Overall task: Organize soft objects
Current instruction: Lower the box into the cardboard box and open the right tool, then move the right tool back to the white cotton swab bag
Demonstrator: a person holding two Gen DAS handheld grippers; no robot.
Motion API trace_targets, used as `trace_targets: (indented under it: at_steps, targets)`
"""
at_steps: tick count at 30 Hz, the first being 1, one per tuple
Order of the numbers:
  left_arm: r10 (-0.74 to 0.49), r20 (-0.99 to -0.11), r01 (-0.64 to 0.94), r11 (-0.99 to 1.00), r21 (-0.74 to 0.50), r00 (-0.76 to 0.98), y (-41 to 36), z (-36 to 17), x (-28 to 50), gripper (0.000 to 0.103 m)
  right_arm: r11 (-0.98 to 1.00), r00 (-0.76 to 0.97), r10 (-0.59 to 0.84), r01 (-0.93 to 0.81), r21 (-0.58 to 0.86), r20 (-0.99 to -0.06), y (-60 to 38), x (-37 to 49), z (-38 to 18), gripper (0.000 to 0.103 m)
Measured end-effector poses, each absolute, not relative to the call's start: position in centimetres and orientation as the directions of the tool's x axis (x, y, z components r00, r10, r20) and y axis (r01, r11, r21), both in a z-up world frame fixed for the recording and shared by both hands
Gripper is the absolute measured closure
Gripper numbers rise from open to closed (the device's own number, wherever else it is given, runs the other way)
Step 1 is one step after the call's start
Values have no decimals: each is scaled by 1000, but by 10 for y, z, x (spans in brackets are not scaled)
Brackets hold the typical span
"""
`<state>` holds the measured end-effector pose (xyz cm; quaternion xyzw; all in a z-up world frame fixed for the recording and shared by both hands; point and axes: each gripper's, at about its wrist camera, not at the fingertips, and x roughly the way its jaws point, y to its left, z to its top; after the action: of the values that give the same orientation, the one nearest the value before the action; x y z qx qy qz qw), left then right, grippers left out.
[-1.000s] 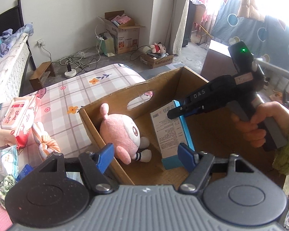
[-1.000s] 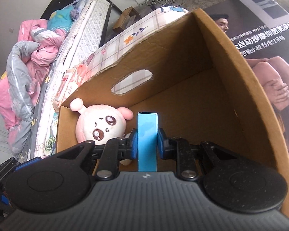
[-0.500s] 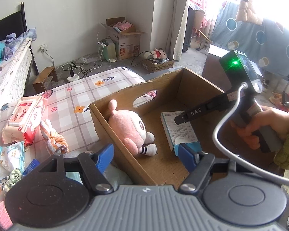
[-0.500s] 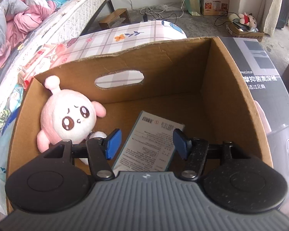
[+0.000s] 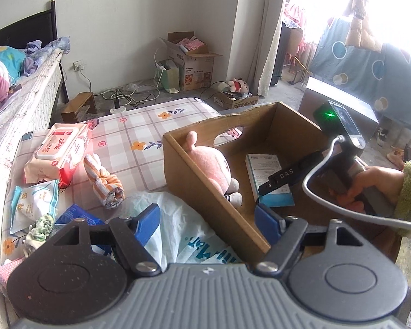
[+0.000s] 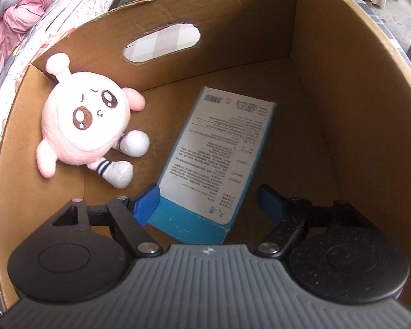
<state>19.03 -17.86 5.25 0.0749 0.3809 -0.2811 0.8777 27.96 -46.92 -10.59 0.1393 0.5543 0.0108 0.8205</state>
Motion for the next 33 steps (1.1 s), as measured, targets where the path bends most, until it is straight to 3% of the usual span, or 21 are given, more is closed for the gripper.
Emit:
trace_targets:
  at_steps: [6, 12, 20, 24, 33]
  targets:
    - [-420, -720, 510, 853, -106, 553, -155, 46, 191, 26, 990, 418, 129, -3, 141, -899, -455, 302, -97, 42]
    - [-406, -731, 477, 870, -125, 548, -143, 38, 196, 26, 986, 428, 150, -127, 105, -891, -441, 316, -93, 43]
    - [-416, -730, 470, 870, -146, 542, -144, 33, 195, 23, 966, 441, 221, 26, 258, -870, -462, 316, -101, 40]
    - [-415, -722, 466, 873, -145, 553, -146, 34, 192, 23, 961, 476, 178, 102, 255, -862, -471, 304, -95, 39]
    - [-408, -680, 455, 882, -123, 609, -128, 50, 175, 22, 953, 613, 151, 118, 279, -776, -478, 266, -26, 35]
